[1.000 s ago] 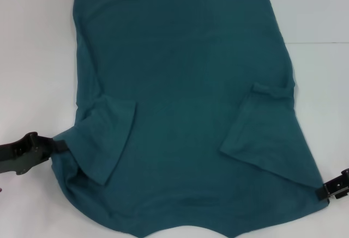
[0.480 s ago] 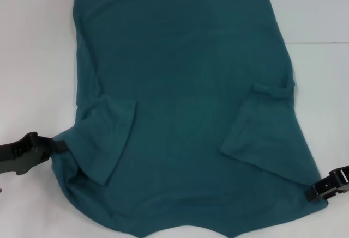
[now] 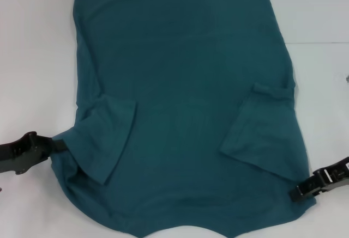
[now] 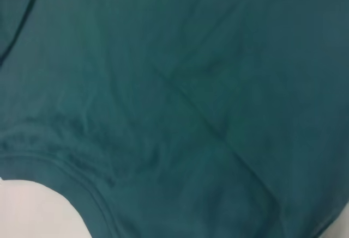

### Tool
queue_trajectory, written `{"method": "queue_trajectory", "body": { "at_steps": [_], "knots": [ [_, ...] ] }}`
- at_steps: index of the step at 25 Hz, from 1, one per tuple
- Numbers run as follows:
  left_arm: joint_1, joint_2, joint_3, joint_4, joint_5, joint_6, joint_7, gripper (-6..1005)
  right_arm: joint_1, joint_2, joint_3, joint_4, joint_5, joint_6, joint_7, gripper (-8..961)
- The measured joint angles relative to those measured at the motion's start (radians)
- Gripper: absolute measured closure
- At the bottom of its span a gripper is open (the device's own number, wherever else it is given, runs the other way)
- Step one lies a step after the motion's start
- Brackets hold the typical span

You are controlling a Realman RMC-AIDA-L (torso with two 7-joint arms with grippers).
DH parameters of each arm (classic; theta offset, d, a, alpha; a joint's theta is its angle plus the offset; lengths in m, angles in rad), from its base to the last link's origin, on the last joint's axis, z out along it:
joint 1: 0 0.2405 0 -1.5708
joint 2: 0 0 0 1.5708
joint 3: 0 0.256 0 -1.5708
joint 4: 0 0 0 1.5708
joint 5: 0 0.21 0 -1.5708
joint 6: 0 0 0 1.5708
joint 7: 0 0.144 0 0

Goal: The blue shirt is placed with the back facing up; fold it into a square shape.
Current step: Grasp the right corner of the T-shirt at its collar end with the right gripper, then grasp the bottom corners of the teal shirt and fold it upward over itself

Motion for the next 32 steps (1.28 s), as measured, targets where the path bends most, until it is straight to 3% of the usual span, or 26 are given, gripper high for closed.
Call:
{"method": "queue_trajectory", "body": {
  "at_steps": [8, 25, 30, 32],
  "knots": [
    [0.001, 0.0, -0.001, 0.0, 0.0, 0.0, 0.0, 1000, 0.006, 0.004, -0.002, -0.006, 0.0, -0.006, 0.006, 368],
    [0.004, 0.001, 0.0, 0.0, -0.001, 0.006, 0.004, 1000, -0.003, -0.009, 0.007, -0.009, 0.0, -0.025, 0.003, 805],
    [0.008, 0.009, 0.012, 0.017, 0.019, 0.067, 0.018, 1000, -0.016, -0.024, 0.013, -0.01, 0.0, -0.076, -0.01, 918],
    [0.015, 0.013, 0.012, 0.027, 0.026, 0.088, 0.023, 1000, -0.025, -0.032, 0.014, -0.011, 0.0, -0.095, -0.018, 918]
  ]
}}
